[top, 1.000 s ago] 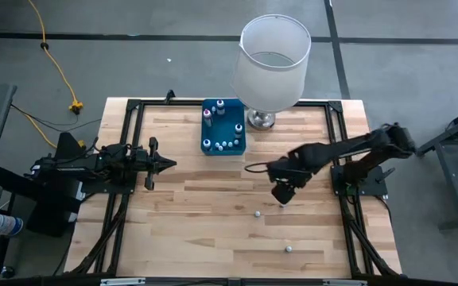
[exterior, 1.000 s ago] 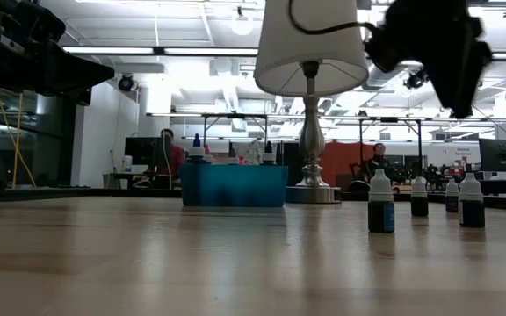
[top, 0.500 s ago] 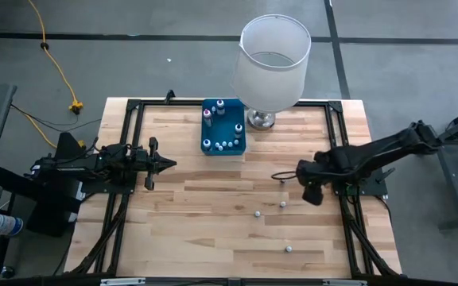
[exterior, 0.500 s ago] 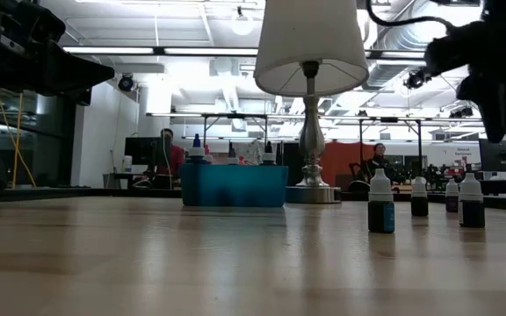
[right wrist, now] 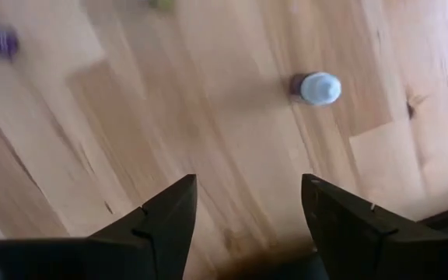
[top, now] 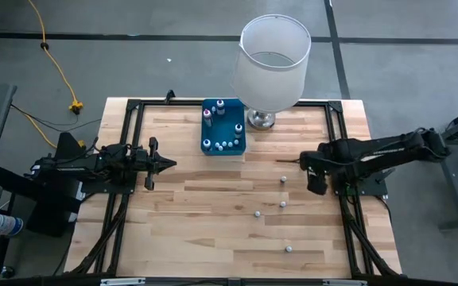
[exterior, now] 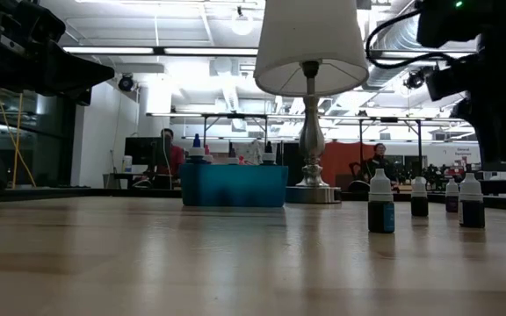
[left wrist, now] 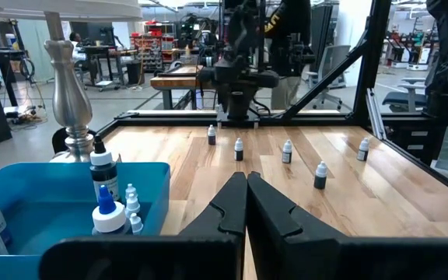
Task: Pick & Place food coloring
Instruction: Put the small red food coloring bottle into the blue bin
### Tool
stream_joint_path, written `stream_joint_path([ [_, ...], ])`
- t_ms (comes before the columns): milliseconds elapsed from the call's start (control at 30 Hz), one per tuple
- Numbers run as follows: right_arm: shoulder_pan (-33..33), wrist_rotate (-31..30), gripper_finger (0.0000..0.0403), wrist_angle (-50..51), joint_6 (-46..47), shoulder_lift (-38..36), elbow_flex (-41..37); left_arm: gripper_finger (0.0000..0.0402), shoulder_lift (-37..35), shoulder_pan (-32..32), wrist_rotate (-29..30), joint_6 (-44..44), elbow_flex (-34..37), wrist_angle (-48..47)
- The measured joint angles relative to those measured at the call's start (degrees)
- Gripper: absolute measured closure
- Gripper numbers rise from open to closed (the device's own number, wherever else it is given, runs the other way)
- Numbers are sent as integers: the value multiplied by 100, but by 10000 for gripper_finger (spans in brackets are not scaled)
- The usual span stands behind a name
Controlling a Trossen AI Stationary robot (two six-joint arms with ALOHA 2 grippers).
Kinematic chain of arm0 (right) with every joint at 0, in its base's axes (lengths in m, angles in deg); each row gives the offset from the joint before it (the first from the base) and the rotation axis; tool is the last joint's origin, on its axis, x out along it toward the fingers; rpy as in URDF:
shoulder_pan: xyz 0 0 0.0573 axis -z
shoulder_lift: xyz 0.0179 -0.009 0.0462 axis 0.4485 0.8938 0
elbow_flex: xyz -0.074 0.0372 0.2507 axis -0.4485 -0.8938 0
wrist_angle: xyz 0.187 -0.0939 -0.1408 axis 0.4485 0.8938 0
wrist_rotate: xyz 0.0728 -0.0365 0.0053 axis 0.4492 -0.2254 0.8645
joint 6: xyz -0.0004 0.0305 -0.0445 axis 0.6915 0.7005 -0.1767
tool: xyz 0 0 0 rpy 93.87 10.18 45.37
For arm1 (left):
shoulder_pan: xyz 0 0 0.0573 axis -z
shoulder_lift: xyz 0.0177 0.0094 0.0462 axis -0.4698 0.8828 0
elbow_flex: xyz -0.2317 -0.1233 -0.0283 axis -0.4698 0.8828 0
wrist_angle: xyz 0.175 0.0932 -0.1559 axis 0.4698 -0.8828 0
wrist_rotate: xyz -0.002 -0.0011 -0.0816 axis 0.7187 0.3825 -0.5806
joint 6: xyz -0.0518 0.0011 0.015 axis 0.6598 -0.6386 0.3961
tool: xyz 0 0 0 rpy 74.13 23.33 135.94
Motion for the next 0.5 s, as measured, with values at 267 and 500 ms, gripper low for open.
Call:
stream_joint_path([
  [267,839,35,187,-282,1266,226,2,401,-1,0,2,1,0,0],
  [500,1401,388,187,-562,1972,733,2,401,0,0,1,1,0,0],
])
